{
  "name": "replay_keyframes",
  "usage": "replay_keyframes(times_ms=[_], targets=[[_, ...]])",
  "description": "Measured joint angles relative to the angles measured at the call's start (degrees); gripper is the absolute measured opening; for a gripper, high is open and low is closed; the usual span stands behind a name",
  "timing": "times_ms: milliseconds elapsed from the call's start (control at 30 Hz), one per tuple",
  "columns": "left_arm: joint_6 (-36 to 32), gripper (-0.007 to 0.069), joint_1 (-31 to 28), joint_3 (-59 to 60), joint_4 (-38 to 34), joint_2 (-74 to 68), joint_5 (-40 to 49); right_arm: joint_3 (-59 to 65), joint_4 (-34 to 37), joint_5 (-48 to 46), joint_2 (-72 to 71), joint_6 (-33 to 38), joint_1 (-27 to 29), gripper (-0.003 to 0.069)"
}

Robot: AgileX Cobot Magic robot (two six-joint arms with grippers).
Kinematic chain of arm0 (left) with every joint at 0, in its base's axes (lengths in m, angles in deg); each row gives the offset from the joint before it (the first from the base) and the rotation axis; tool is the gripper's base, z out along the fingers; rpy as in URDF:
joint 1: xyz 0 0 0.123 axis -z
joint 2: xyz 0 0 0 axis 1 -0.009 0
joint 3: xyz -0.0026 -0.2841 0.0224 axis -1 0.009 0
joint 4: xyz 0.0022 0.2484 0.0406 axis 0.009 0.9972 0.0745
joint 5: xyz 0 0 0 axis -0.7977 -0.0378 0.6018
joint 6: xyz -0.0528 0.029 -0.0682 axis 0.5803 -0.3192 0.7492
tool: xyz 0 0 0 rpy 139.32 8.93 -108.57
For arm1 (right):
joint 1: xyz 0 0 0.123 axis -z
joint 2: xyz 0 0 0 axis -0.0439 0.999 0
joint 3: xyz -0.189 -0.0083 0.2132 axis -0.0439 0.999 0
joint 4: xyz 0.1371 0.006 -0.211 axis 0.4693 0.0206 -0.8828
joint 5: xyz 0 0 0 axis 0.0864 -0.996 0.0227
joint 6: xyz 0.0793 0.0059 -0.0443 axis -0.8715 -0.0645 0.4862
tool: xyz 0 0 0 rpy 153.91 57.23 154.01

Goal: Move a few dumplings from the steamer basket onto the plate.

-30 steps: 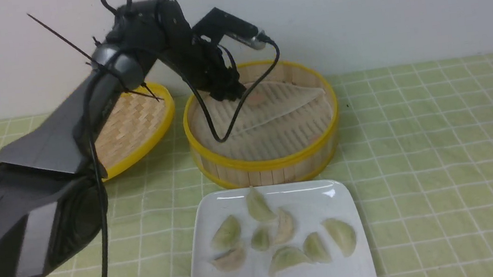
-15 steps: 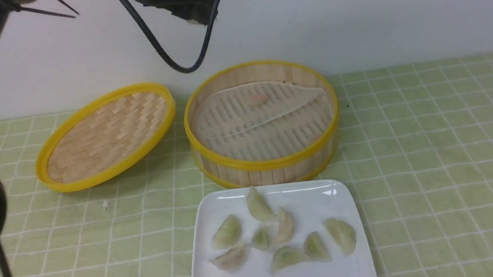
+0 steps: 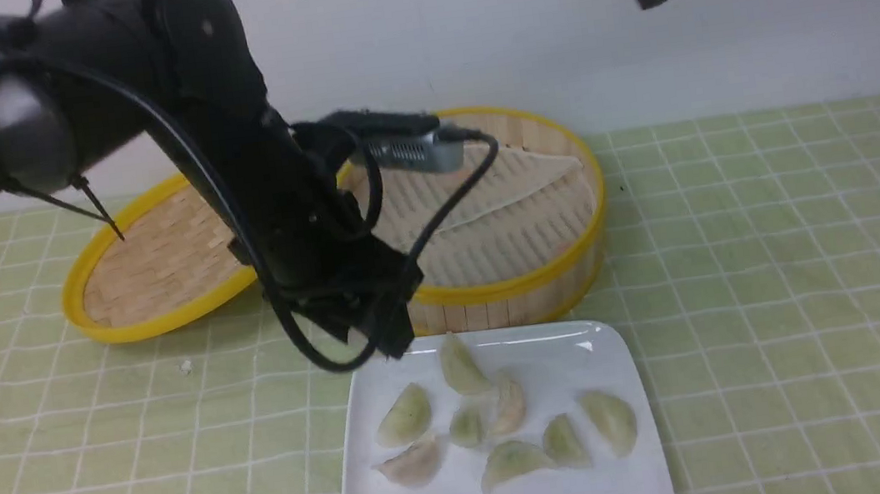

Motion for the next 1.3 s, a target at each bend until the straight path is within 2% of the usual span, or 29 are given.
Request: replay_keyframes(times_ms=[233, 400, 567, 667, 833, 1033, 1300], targets=[[-0.05, 0.0344, 1.72, 3.52, -0.06, 0.05, -0.74, -15.26, 0.52, 0.00, 15.65, 5.15, -4.58, -0.0003], [-0.05, 0.0344, 1.72, 3.54, -0.02, 0.05, -0.85, -18.35, 0.52, 0.43, 21.76, 7.39, -6.07, 0.0000], [-0.05, 0.0344, 1.72, 3.59, 0.44, 0.05, -0.85, -18.68, 1.00, 4.65, 26.83, 12.63, -6.46, 0.0028], [-0.05, 0.0344, 1.72, 3.59, 0.44, 0.05, -0.85, -18.68, 3.01, 7.12, 28.21, 16.31, -6.46, 0.0069], [-0.05, 0.0344, 1.72, 3.59, 0.46, 0.05, -0.85, -18.80, 5.79, 11.55, 29.61, 27.74, -6.52, 0.0165], [-0.05, 0.0352, 1.72, 3.64, 0.57, 0.05, -0.85, -18.80, 7.06, 13.98, 31.68, 32.35, -6.52, 0.0283], [-0.15, 0.0386, 1.72, 3.64, 0.57, 0.05, -0.85, -18.80, 10.12, 15.47, 33.76, 36.13, -6.52, 0.0397]])
